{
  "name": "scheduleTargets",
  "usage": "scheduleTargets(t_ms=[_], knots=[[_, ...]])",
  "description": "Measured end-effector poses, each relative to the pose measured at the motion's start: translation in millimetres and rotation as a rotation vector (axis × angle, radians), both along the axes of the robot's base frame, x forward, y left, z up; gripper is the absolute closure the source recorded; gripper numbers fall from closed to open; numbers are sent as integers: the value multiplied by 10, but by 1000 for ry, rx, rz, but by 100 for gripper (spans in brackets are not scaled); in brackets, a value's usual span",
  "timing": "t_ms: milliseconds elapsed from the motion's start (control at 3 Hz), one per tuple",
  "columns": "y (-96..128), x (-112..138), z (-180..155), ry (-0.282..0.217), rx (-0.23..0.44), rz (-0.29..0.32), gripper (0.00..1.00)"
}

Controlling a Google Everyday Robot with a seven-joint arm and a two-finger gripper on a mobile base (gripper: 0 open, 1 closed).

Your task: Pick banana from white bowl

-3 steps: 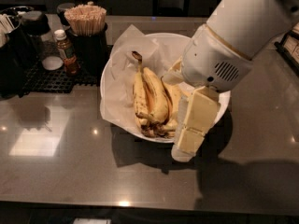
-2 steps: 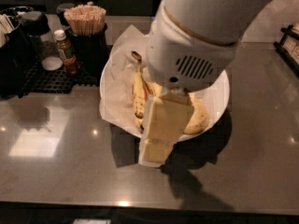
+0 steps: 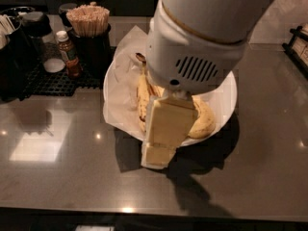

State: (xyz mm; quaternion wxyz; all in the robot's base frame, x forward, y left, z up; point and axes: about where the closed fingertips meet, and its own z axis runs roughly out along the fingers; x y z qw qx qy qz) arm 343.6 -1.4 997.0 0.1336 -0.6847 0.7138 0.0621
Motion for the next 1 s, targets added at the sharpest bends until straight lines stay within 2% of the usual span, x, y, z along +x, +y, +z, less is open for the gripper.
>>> scheduleTargets(t_ms=[333, 667, 1000], knots=[[0, 0, 0, 0, 0, 0, 2], [0, 0, 0, 0, 0, 0, 0], [-236, 140, -71, 25, 97, -38, 19]])
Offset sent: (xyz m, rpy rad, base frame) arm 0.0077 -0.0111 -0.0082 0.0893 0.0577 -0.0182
